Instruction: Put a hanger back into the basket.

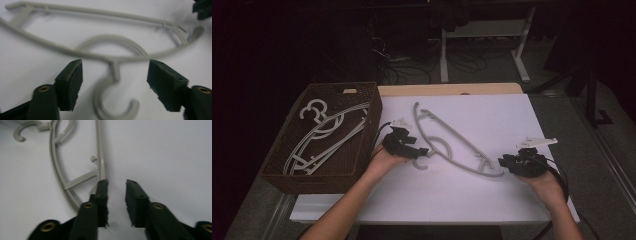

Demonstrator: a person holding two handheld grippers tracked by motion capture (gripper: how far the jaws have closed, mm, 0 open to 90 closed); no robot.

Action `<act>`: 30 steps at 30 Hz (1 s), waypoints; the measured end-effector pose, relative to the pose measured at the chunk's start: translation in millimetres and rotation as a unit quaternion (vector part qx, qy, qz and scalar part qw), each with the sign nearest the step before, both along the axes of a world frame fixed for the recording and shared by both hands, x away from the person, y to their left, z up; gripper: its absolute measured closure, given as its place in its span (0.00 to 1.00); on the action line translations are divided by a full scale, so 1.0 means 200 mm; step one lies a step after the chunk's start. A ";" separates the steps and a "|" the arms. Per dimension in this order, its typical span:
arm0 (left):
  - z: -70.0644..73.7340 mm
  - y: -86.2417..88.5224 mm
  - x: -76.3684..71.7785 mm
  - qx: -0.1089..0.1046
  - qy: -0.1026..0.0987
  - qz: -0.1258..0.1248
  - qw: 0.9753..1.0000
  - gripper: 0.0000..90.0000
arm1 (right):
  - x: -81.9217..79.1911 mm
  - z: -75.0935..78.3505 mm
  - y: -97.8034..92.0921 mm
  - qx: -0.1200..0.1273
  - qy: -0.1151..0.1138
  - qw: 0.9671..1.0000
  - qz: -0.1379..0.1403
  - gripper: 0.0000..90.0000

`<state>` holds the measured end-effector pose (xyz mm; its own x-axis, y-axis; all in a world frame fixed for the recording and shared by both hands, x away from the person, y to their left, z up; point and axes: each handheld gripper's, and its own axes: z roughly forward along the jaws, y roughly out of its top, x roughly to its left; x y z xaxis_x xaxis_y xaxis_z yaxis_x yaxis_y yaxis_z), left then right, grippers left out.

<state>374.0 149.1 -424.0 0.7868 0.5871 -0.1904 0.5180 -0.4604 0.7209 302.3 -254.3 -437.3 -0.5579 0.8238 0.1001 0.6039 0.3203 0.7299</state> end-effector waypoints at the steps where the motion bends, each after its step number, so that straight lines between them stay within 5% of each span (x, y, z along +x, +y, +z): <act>1: -0.01 0.01 -0.02 -0.001 0.003 -0.001 1.000 0.25 | 0.00 0.00 0.00 -0.007 0.003 1.000 -0.002 0.86; 7: -0.03 0.04 -0.14 -0.006 -0.004 -0.011 1.000 0.14 | -0.01 -0.04 -0.01 -0.035 0.016 0.999 0.008 0.99; 15: -0.03 0.05 -0.12 0.002 -0.011 -0.010 1.000 0.10 | 0.00 -0.09 0.02 -0.061 0.036 0.997 0.026 0.99; 22: -0.03 0.06 -0.10 -0.001 -0.009 0.003 1.000 0.10 | -0.02 -0.09 0.06 -0.059 0.049 0.995 0.060 0.99; 25: -0.02 0.07 -0.10 -0.003 -0.011 0.008 1.000 0.10 | -0.04 -0.09 0.11 -0.058 0.060 0.993 0.088 0.99; 30: -0.02 0.07 -0.10 -0.003 -0.010 0.011 1.000 0.10 | -0.07 -0.09 0.23 -0.057 0.070 0.984 0.155 0.99</act>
<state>353.9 163.7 -428.3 0.7775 0.6032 -0.1779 0.5133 -0.4453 0.7337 288.5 -207.8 -455.6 -0.7708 0.6273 0.1115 0.5573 0.5791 0.5950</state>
